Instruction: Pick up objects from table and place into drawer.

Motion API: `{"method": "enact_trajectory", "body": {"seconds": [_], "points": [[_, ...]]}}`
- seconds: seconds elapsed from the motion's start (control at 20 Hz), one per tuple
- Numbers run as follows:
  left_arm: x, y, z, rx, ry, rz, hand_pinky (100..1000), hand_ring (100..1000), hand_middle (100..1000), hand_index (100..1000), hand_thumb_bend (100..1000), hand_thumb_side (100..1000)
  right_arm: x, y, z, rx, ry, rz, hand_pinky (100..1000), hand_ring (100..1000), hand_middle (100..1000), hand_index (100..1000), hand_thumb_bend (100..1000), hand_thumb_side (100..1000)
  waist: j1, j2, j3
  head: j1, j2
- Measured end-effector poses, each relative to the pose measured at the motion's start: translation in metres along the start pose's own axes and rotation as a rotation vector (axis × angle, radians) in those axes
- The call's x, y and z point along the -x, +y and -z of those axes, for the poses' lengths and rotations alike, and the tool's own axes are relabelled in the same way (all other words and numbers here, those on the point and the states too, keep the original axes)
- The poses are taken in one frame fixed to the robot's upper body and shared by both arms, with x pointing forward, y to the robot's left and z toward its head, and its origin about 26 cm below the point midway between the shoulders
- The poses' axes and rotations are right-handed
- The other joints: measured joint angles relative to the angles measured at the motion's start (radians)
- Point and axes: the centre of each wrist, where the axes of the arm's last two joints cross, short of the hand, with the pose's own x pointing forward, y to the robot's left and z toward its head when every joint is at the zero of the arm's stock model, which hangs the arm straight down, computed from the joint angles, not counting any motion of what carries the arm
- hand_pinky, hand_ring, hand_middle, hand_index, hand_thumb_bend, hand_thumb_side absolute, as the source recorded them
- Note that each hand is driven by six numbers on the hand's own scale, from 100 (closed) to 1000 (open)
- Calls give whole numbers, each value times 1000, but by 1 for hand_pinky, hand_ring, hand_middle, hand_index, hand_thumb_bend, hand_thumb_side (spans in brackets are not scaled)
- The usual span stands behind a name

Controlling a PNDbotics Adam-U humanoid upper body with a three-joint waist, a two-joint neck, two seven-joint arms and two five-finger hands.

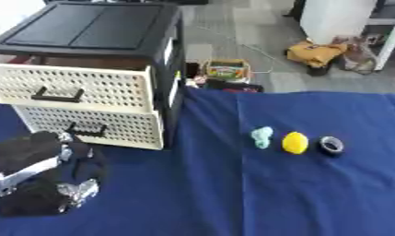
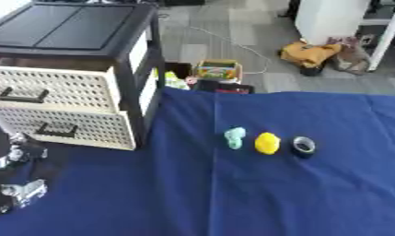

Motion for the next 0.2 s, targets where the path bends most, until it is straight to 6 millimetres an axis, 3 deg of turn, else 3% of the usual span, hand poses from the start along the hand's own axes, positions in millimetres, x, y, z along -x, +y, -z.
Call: {"method": "enact_trajectory", "body": {"seconds": [0.2], "points": [[2, 2, -2, -141, -77, -95, 716, 321, 484, 824, 100, 1000, 1, 0, -1, 0, -5, 4, 643, 735, 524, 771, 100, 1000, 0, -4, 2, -22, 10]]}}
